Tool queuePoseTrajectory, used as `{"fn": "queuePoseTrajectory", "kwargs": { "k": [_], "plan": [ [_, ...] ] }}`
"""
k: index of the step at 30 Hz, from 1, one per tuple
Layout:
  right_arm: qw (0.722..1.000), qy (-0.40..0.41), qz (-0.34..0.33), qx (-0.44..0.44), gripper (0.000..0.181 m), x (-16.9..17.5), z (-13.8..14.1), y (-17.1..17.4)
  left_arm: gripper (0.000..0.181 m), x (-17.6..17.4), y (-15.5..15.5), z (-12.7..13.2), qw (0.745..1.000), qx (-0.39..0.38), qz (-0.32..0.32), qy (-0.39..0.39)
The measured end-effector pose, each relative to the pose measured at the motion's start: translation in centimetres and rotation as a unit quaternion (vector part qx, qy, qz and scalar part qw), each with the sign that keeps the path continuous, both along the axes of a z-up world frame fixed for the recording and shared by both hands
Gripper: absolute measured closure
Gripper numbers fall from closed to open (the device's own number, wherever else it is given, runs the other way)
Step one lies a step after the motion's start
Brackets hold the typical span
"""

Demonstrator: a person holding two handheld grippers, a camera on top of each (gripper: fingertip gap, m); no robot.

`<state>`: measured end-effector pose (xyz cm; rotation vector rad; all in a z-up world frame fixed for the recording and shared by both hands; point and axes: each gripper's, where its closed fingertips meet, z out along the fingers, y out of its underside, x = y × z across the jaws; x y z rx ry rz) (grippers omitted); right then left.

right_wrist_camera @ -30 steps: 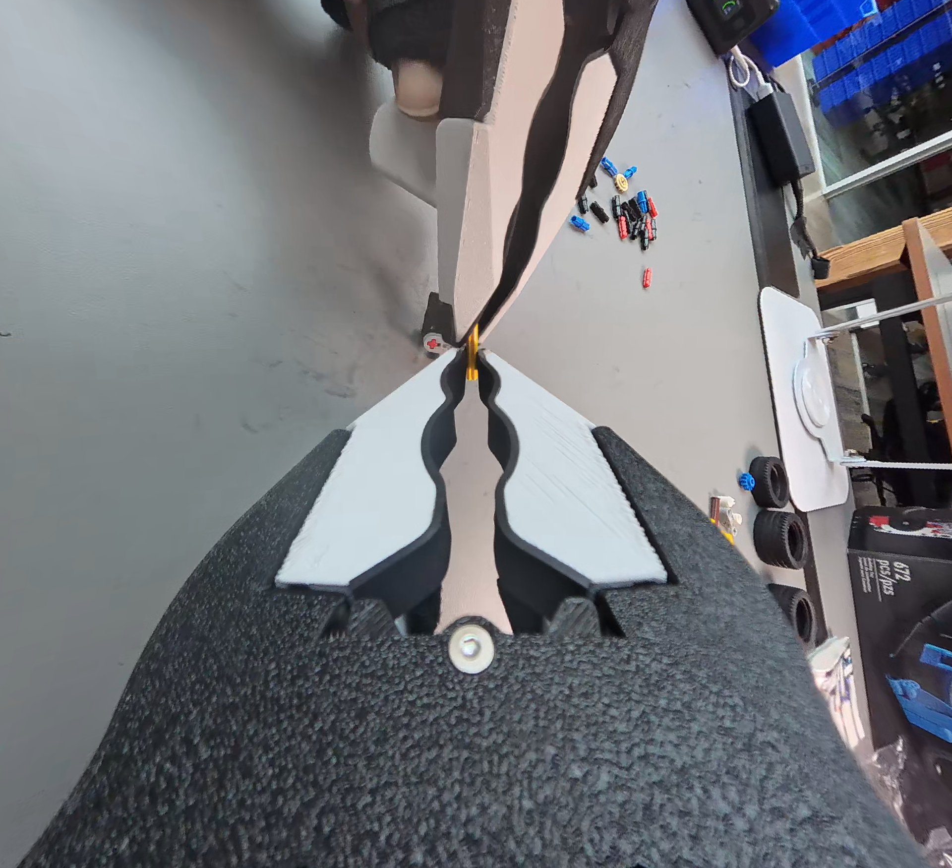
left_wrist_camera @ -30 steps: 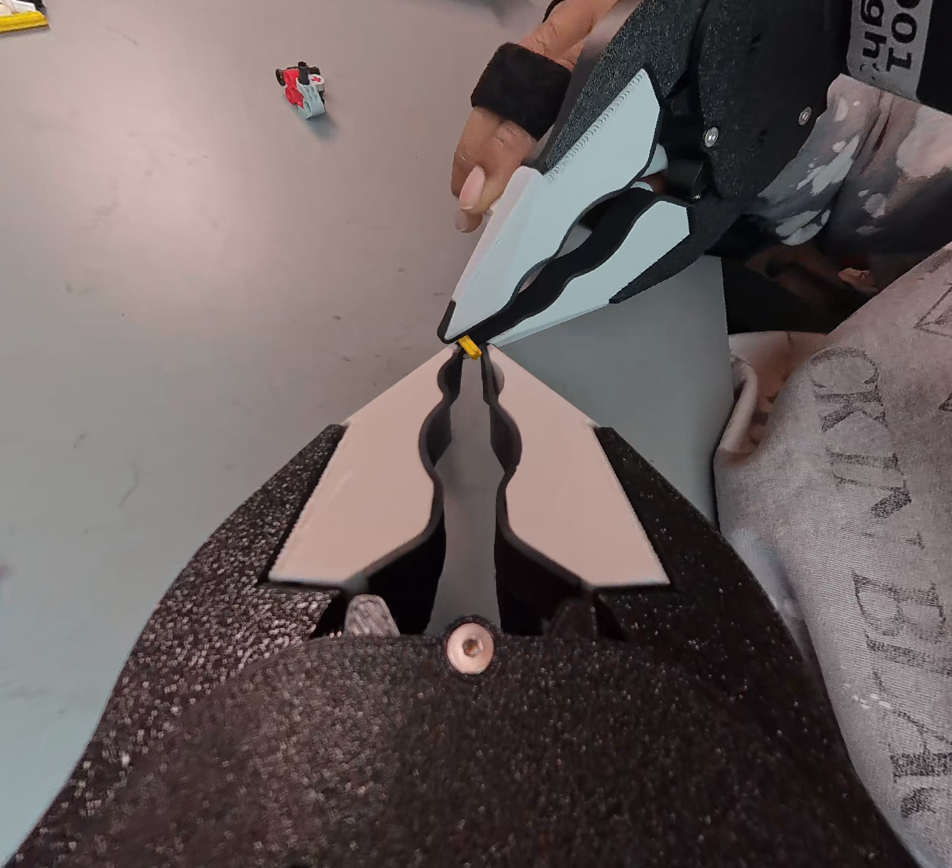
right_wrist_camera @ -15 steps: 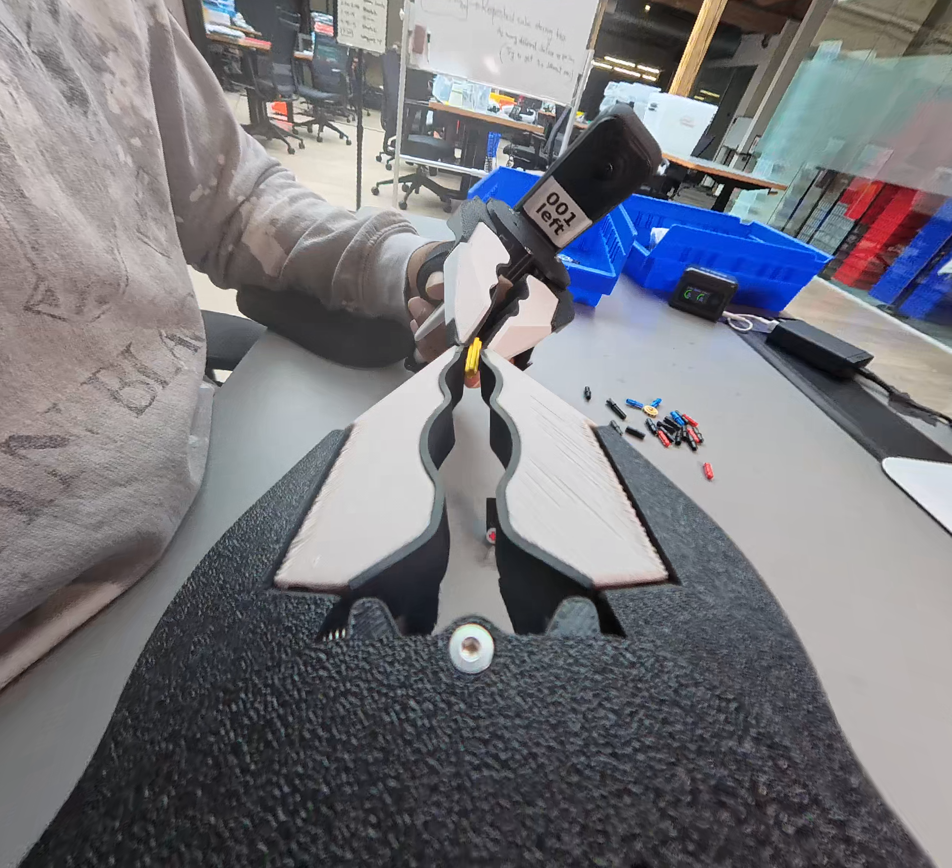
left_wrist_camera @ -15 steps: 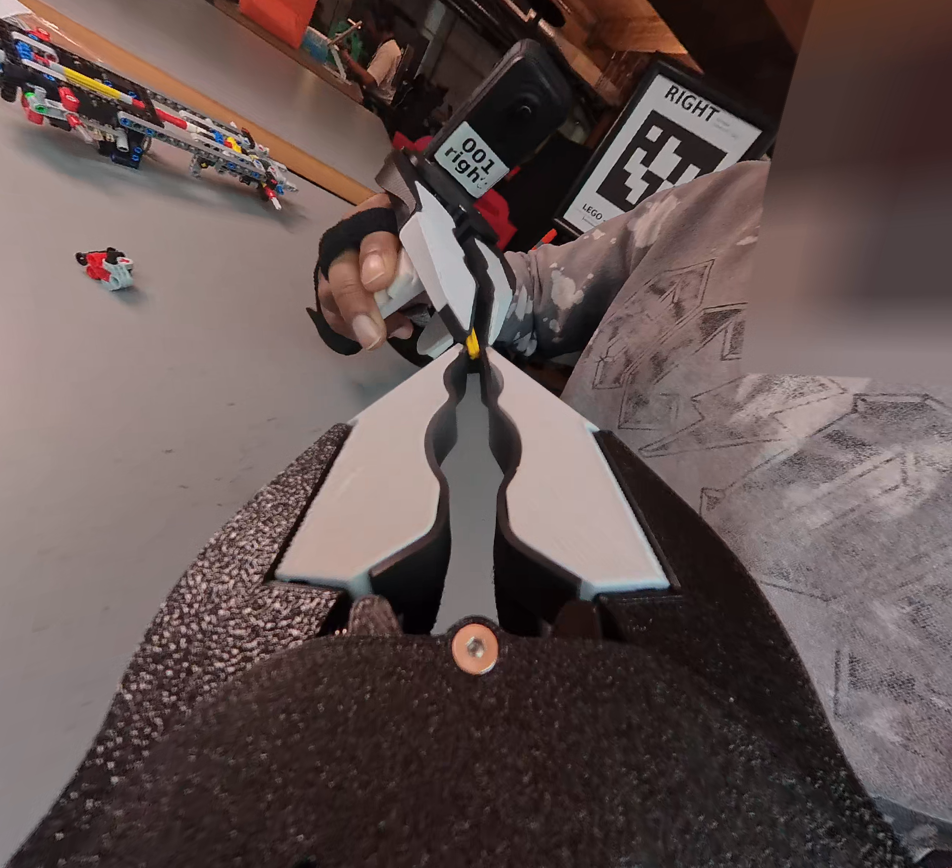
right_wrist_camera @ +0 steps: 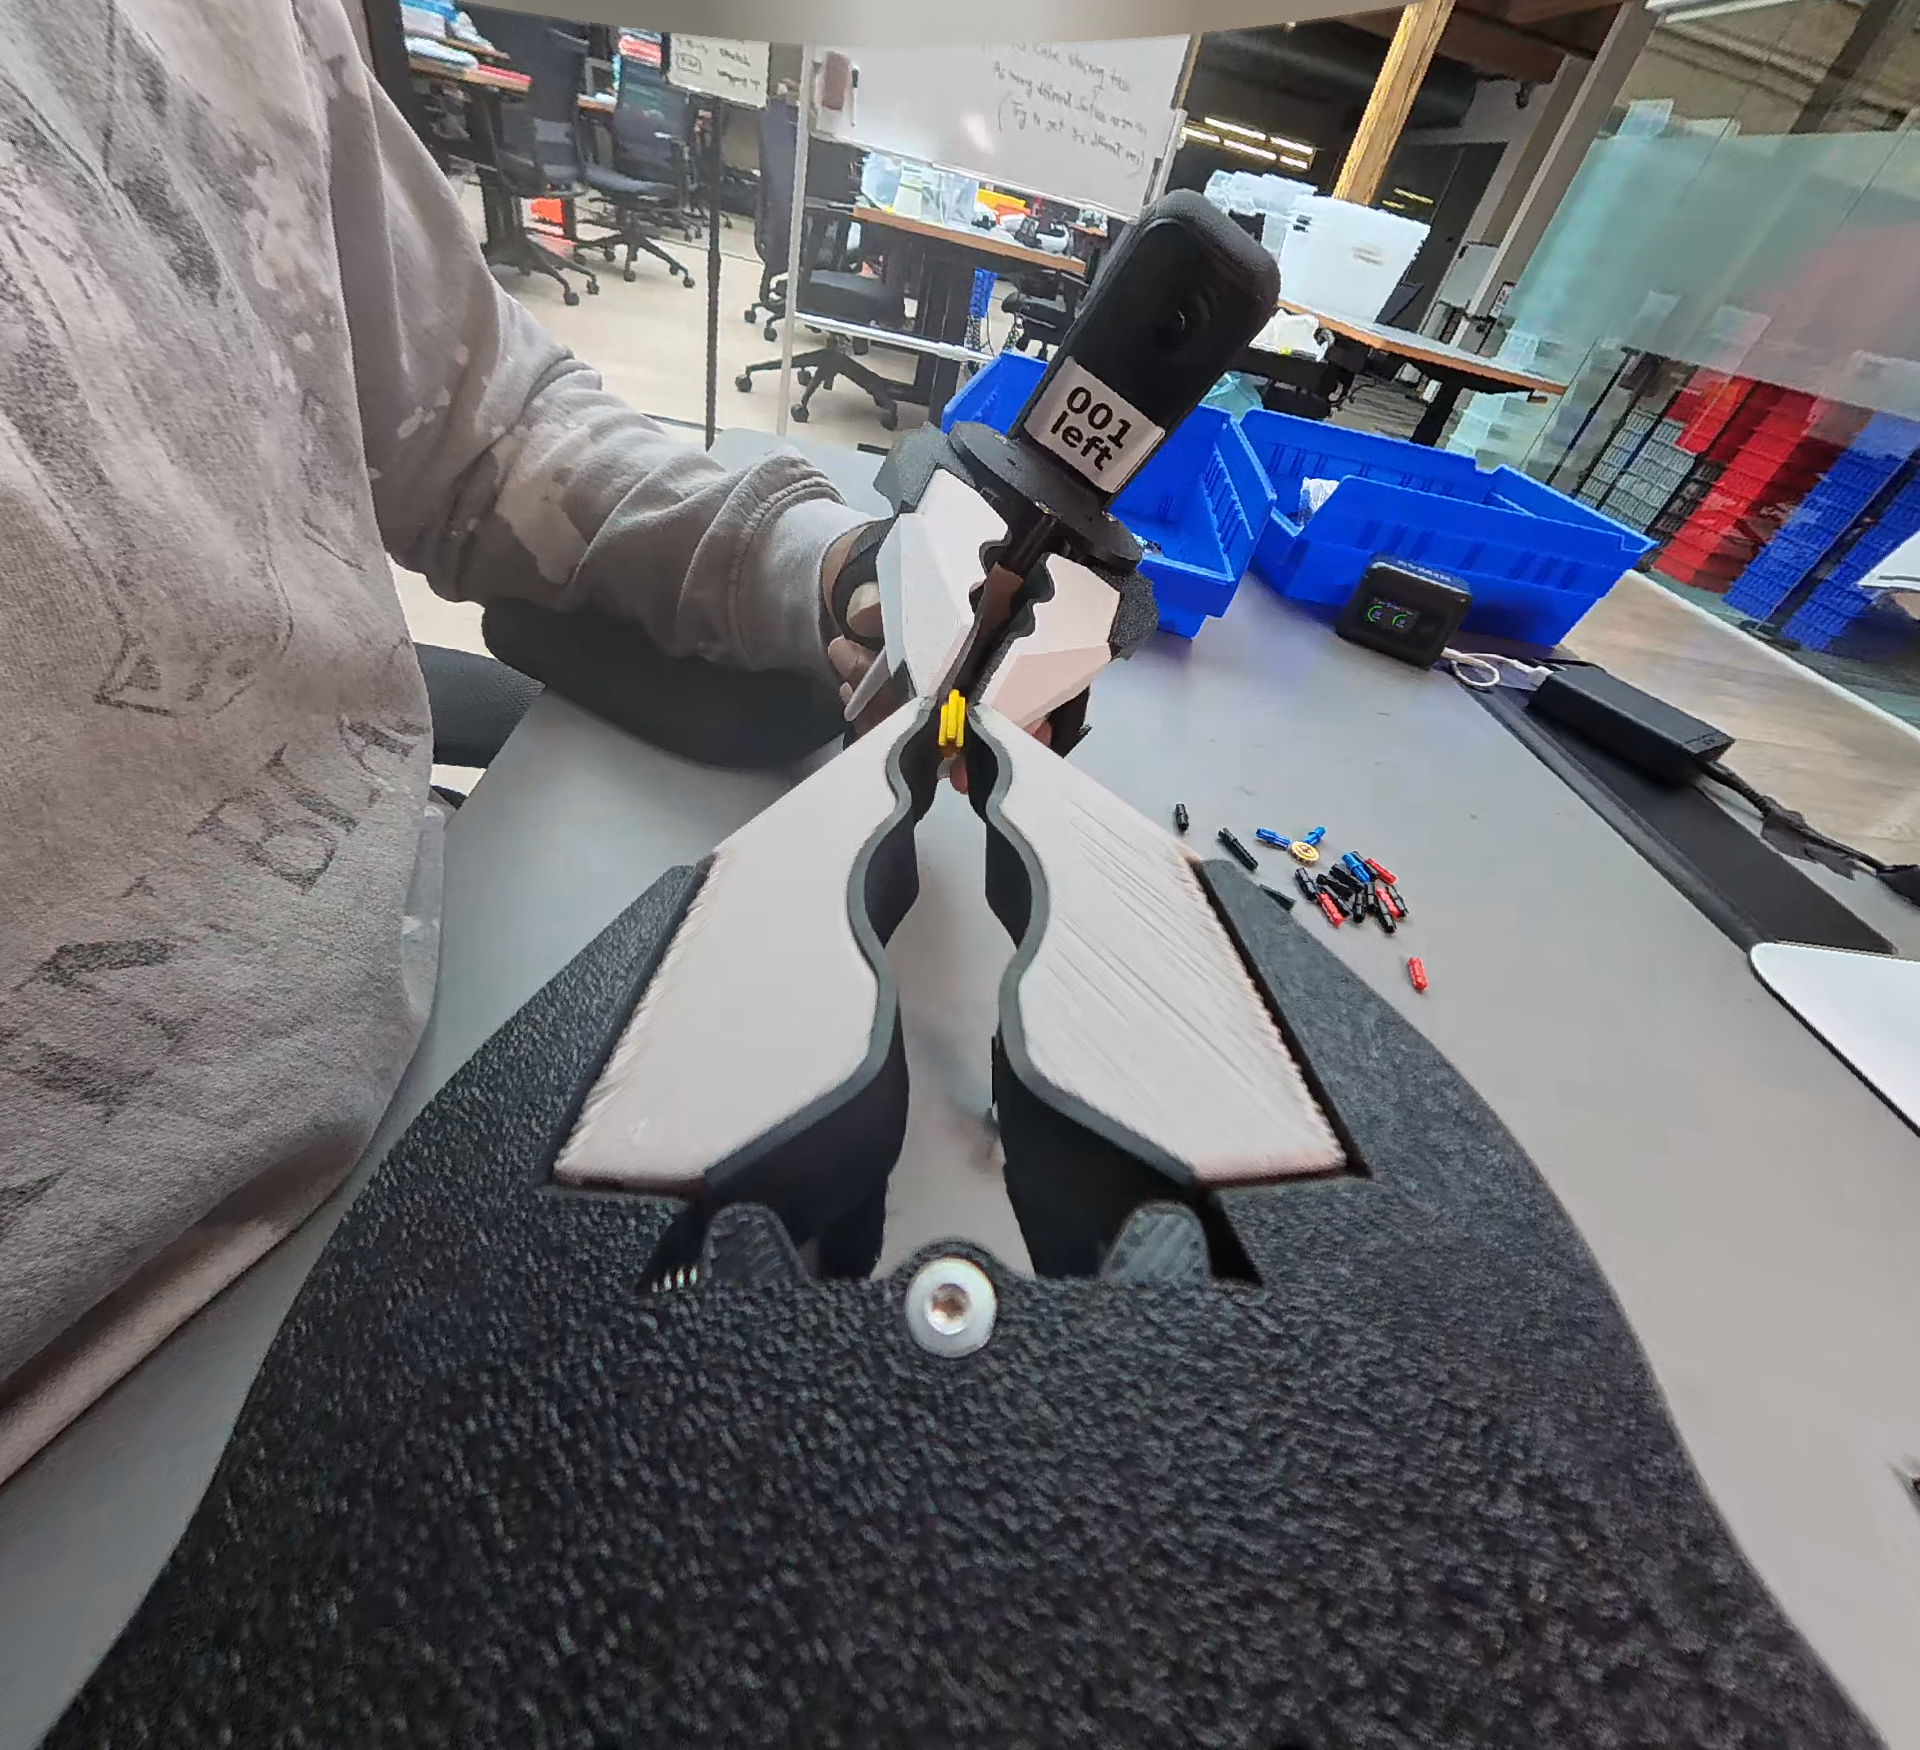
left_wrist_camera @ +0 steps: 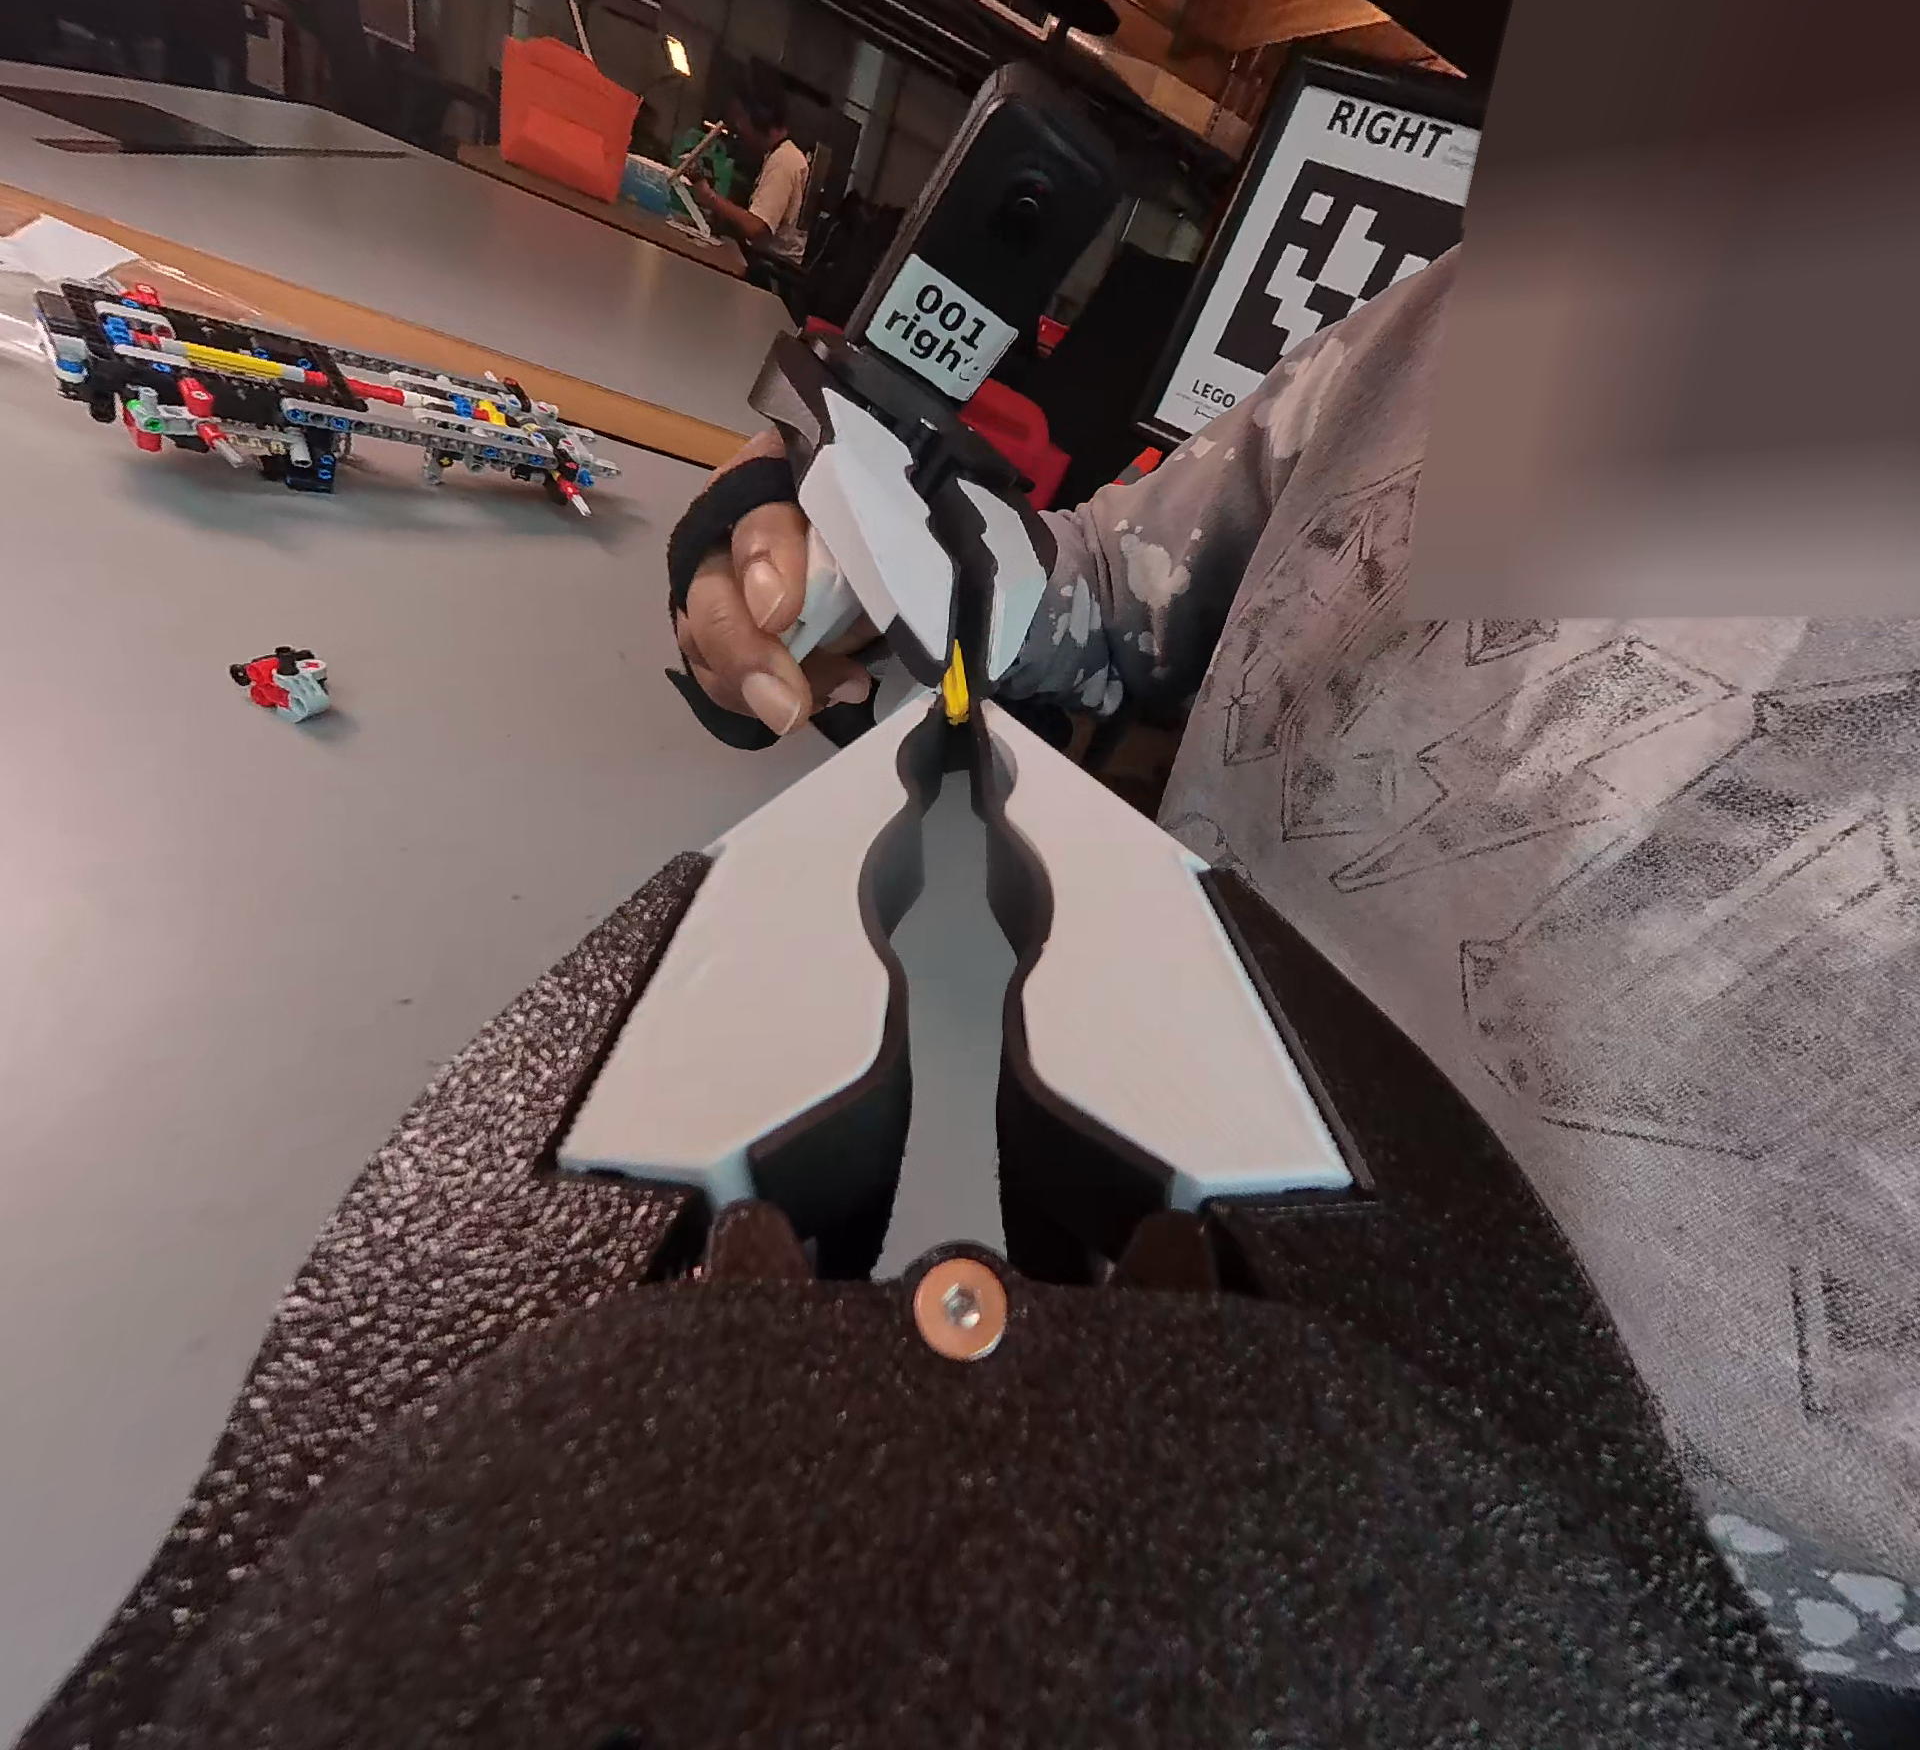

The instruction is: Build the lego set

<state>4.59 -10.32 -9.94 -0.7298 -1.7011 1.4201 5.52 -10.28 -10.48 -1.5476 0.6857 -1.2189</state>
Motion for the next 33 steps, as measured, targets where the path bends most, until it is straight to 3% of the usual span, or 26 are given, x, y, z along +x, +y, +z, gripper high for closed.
{"fn": "queuePoseTrajectory", "kwargs": {
  "k": [7,9,13,16,18,23,28,33],
  "plan": [
    [0.998,-0.053,-0.02,0.008,0.178,-0.4,-1.0,0.7,0.176,-0.4,0.7,-0.9,0.999,-0.013,0.027,0.029],
    [0.997,-0.075,-0.029,0.013,0.178,-0.5,-1.6,1.5,0.162,-1.4,1.7,-1.9,0.995,-0.015,0.063,0.074],
    [0.992,-0.11,-0.055,0.029,0.178,-0.2,-3.0,4.8,0.137,-3.7,2.4,-7.5,0.962,-0.037,0.102,0.251],
    [0.987,-0.139,-0.061,0.054,0.178,-0.2,-5.1,5.9,0.136,-4.1,2.4,-11.7,0.927,-0.048,0.094,0.36],
    [0.985,-0.154,-0.053,0.055,0.178,-0.4,-6.1,5.6,0.136,-4.0,2.9,-12.9,0.91,-0.037,0.09,0.402],
    [0.98,-0.181,-0.042,0.067,0.178,-0.3,-7.8,5.1,0.141,-3.5,3.8,-13.3,0.907,-0.025,0.065,0.415],
    [0.972,-0.213,-0.039,0.088,0.178,-0.6,-9.6,4.2,0.166,-2.6,3.7,-13.3,0.911,-0.02,0.025,0.411],
    [0.96,-0.241,-0.056,0.132,0.178,-0.8,-11.6,4.6,0.166,-2.2,3.9,-13.3,0.908,-0.008,0.036,0.418]
  ]
}}
